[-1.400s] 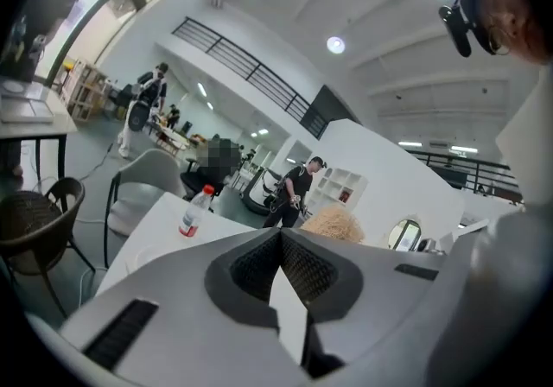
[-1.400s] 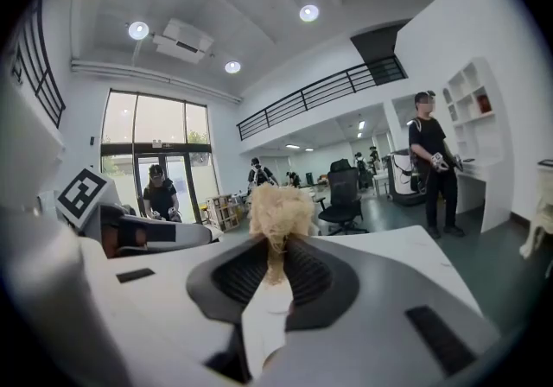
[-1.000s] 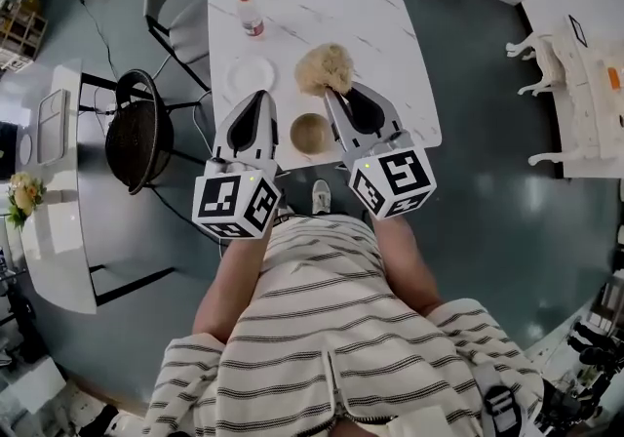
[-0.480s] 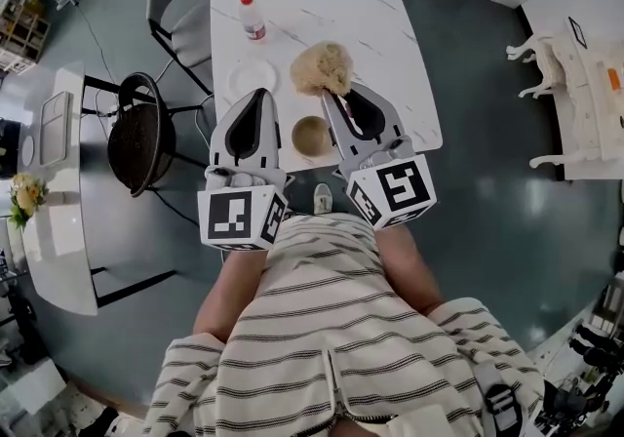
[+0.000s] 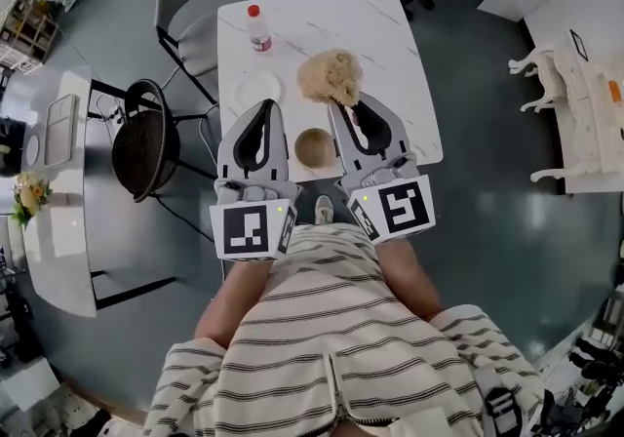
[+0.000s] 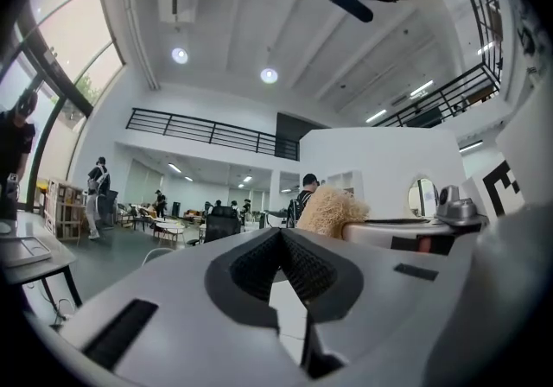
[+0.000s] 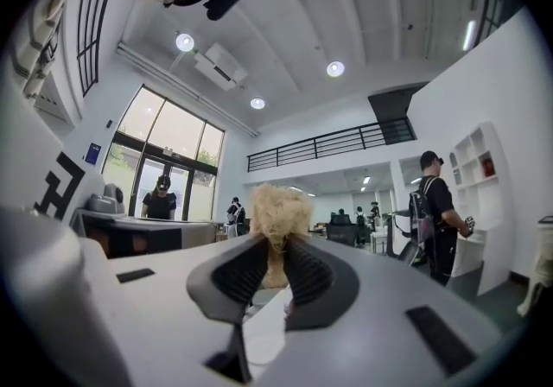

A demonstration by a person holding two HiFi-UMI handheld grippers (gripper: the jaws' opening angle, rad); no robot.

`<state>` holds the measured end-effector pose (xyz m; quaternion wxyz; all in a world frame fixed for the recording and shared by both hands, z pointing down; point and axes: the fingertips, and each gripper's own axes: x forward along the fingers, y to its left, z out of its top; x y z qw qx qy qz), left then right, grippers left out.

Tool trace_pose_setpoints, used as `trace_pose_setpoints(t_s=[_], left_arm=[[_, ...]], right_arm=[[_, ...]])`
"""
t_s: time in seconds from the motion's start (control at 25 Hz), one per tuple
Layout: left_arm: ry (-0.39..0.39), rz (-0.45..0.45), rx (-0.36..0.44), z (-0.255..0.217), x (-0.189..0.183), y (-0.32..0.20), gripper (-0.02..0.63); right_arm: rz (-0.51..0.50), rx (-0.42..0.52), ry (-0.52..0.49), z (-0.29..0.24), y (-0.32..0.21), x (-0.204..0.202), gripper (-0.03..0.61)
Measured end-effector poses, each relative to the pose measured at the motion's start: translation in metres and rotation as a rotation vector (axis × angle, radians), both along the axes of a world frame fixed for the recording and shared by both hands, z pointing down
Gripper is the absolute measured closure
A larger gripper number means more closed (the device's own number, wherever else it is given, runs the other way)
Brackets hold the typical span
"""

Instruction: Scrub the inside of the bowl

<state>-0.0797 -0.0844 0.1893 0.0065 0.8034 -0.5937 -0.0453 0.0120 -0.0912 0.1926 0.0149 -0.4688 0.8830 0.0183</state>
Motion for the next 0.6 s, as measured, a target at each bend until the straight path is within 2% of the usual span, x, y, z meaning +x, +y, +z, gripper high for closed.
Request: trace_pose_setpoints(t_s=[0.6], left_arm=[[-0.006, 0.006, -0.017, 0.0083, 0.0063, 0.0004, 0.609]], right_arm=[[0.010, 0.015, 0.000, 0.0002, -0.0031, 0.0056, 0.515]])
